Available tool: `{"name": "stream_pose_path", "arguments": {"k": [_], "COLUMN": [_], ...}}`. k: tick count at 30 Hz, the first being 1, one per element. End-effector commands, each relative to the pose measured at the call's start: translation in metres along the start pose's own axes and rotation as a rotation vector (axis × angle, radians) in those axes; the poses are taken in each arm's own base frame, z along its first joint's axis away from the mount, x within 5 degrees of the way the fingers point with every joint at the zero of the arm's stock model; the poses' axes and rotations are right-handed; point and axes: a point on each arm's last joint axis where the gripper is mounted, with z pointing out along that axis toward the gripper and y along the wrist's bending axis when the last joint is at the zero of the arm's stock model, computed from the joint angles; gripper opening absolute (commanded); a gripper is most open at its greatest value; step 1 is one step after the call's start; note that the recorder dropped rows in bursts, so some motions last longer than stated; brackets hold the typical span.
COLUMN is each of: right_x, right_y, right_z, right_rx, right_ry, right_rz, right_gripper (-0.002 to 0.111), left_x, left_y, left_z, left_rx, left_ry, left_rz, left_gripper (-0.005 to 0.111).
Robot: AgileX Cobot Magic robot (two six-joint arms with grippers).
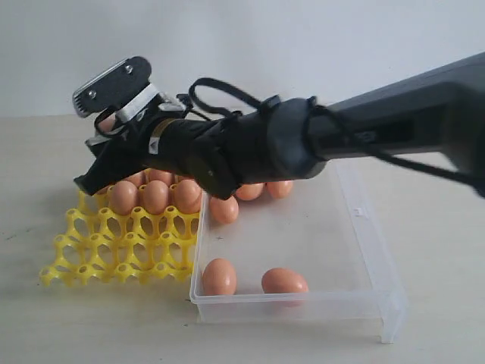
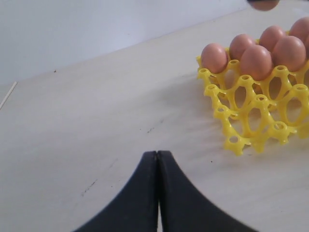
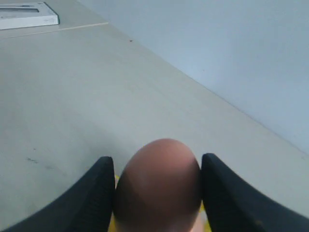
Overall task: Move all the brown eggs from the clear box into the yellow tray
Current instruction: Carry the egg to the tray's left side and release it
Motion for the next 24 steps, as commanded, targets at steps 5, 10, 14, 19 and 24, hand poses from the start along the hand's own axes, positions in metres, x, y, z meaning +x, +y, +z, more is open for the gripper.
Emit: {"name": "stream_pose_path", "arguments": {"k": [5,10,14,19,24], "right_x": [0.015,0.031,0.034,0.035,0.035], "right_y": [0.028,0.031,0.031,0.031,0.030], "right_z": [0.048,0.066,0.068,0.068,0.066], "right_rx": [-0.066,-0.068,-0.068,-0.068,-0.066], "right_ry": [-0.044,-0.014,-0.007,0.008,0.055], "right_rz": [-0.036,-0.020,-0.020,-0.021,-0.017], "right_gripper": [0.000,0.000,0.007,0.036,0.058], "left_x": [-0.002,-0.002,-0.002,-0.002,-0.002], "left_y": [0.000,0.000,0.000,0.000,0.000], "left_z": [-0.001,-0.001,-0.001,-0.001,-0.001], "left_rx": [0.002,0.002,0.002,0.002,0.002], "left_ry": [-0.017,-0.017,-0.017,-0.017,-0.017], "left_rz": [-0.004,-0.004,-0.004,-0.004,-0.004], "left_gripper": [0.000,0.000,0.000,0.000,0.000]}}
